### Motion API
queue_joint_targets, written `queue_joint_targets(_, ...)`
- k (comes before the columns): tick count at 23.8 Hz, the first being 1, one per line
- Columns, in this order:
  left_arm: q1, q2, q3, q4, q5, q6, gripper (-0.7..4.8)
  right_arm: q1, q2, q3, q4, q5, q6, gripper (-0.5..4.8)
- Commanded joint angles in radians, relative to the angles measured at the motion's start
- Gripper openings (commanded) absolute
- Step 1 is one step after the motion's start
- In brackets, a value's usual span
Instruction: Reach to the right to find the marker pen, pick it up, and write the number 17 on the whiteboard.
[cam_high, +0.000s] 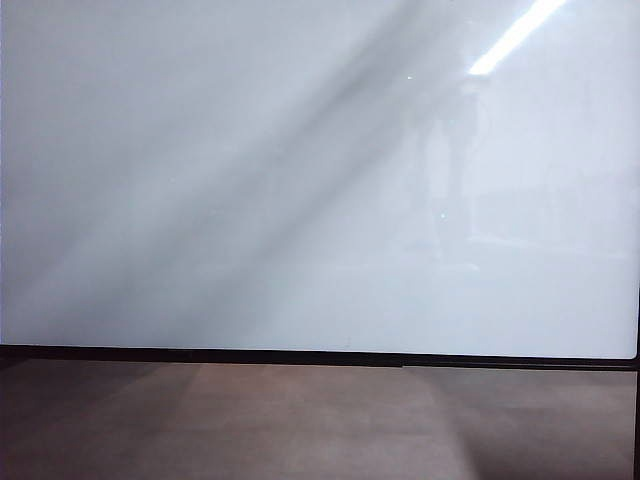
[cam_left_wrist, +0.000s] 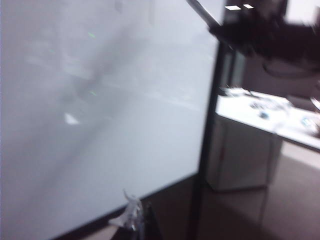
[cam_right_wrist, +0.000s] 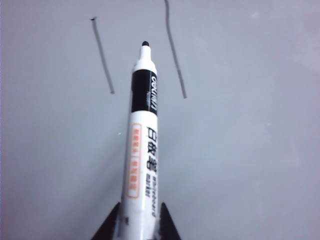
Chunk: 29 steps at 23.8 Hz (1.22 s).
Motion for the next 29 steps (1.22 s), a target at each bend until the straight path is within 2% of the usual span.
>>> queue_joint_targets(1,0.002,-0.001,-0.061,0.024,0.016,-0.003,-0.05,0.003,-0.016,0.004,-0.007,-0.073,0.011,-0.05)
queue_joint_targets(5,0.022,-0.041,-0.181,0.073,0.006,-0.003,-0.05,0.040,-0.017,0.004,-0.008,-0.095,0.027,-0.05)
queue_joint_targets(9,0.114,-0.156,-0.302,0.037,0.010,-0.003,-0.05,0.098,-0.014,0.004,-0.008,-0.095,0.027,-0.05)
queue_joint_targets(11,0.177,-0.230,-0.301,-0.055,0.012,-0.003,-0.05,0.127,-0.013,0.004,-0.007,-0.095,0.027,-0.05)
queue_joint_targets(13,0.237,-0.304,-0.301,-0.076,0.026,-0.003,-0.05,0.163,-0.012,0.004,-0.007,-0.095,0.026,-0.05)
queue_joint_targets(16,0.333,-0.303,-0.301,-0.032,0.071,-0.003,-0.05,0.203,-0.005,0.003,0.000,-0.094,0.023,-0.05)
queue_joint_targets(17,0.400,-0.303,-0.301,-0.054,0.096,-0.003,-0.05,0.233,0.005,0.003,0.008,-0.094,0.023,-0.05)
queue_joint_targets(19,0.459,-0.303,-0.301,-0.089,0.114,-0.003,-0.05,0.270,0.020,0.002,0.014,-0.083,0.023,-0.05)
queue_joint_targets(26,0.686,-0.303,-0.301,-0.076,0.112,-0.003,-0.05,0.348,0.087,0.002,0.076,-0.069,0.023,-0.05)
queue_joint_targets(29,0.739,-0.303,-0.301,-0.068,0.125,-0.003,-0.05,0.364,0.102,0.002,0.089,-0.068,0.023,-0.04)
